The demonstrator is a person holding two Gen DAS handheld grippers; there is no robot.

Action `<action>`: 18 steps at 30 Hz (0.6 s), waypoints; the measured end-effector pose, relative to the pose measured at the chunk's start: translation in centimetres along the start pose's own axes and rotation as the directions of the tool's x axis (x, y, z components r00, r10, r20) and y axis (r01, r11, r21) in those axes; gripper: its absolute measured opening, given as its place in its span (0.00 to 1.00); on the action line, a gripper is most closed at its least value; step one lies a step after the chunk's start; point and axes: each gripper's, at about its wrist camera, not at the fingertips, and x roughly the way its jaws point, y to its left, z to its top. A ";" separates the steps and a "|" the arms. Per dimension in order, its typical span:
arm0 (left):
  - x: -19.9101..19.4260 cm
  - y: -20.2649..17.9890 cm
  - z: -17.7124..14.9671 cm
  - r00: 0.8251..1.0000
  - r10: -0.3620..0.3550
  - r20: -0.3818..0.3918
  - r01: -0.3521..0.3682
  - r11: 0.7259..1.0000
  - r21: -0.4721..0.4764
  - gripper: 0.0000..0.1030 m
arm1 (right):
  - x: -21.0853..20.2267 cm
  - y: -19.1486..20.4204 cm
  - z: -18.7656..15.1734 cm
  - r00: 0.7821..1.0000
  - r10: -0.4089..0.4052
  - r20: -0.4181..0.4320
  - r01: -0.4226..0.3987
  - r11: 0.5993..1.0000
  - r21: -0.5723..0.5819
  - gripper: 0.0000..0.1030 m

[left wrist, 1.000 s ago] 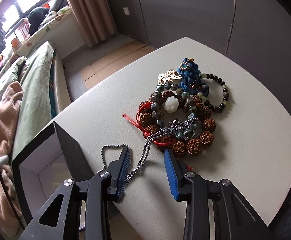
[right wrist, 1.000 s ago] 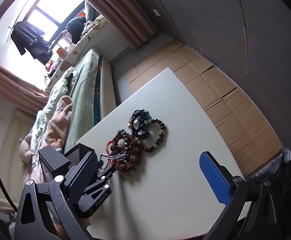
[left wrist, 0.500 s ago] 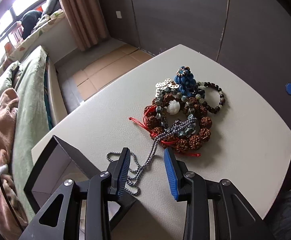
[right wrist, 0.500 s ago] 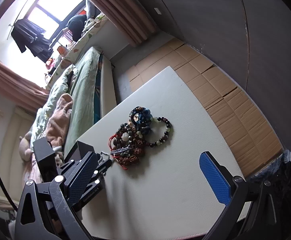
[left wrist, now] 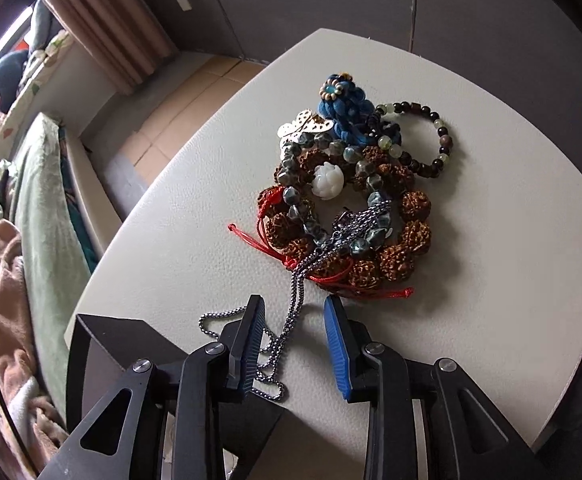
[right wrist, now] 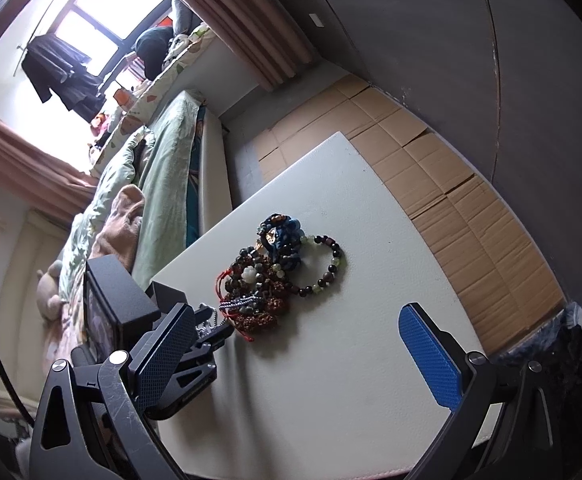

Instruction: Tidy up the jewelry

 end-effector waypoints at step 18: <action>0.1 -0.7 0.5 0.996 -0.087 0.011 0.085 0.986 0.143 0.05 | 0.7 0.1 -0.9 0.999 0.026 -0.041 -0.026 1.000 0.012 1.00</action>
